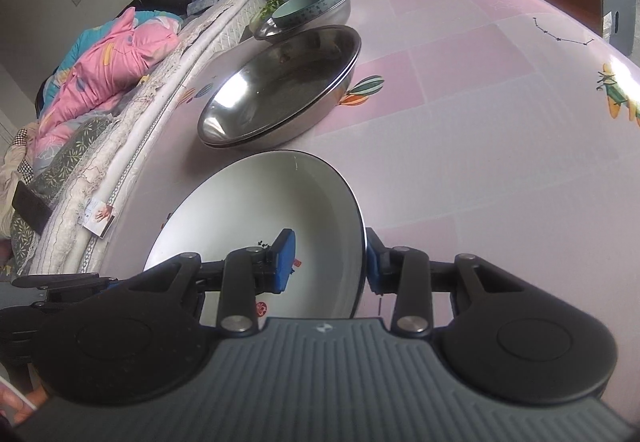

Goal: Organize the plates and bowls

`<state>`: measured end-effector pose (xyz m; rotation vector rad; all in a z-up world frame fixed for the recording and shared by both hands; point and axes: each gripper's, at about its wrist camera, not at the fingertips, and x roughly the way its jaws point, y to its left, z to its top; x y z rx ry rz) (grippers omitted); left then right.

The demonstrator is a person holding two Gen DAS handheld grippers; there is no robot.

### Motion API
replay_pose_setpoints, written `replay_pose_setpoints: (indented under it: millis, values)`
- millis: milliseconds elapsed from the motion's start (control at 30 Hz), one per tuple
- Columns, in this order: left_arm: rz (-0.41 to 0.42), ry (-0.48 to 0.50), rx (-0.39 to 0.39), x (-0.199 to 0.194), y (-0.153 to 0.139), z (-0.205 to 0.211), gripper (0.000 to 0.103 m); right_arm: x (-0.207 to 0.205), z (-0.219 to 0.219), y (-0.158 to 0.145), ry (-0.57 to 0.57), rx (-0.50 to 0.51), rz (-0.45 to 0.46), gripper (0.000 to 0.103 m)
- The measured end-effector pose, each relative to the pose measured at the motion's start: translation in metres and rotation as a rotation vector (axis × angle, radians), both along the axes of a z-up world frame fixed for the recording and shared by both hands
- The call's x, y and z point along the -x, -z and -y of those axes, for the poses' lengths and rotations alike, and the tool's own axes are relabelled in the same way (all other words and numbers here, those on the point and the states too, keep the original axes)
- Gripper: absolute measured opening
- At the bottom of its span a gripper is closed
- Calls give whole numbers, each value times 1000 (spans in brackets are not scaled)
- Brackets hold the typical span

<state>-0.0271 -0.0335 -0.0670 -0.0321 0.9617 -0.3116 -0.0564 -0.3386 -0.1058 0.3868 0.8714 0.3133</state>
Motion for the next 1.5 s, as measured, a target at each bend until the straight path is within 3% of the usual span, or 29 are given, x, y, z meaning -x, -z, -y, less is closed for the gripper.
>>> replay_pose_setpoints:
  millis: [267,467,600,700,833,1033,1500]
  values:
    - [10,-85,6,-2,-2,-40,36,-3,-49,-3,-56,-11,16,38]
    - [17,-63,28,-12,-4,-50,41,-7,-64,-4,-62,20,27,47]
    - [20,-38,22,-17,-3,-48,52,-8,-63,-3,-52,-7,21,52]
    - [26,-19,-1,-19,-2,-46,67,-7,-61,-1,-45,-66,17,69]
    - [0,-15,11,-25,5,-49,84,-5,-67,-1,-68,-96,31,100]
    - [-1,-22,1,-28,12,-55,103,2,-80,0,-54,-33,80,102]
    - [22,-27,-9,-25,14,-56,103,2,-78,1,-22,-47,90,102]
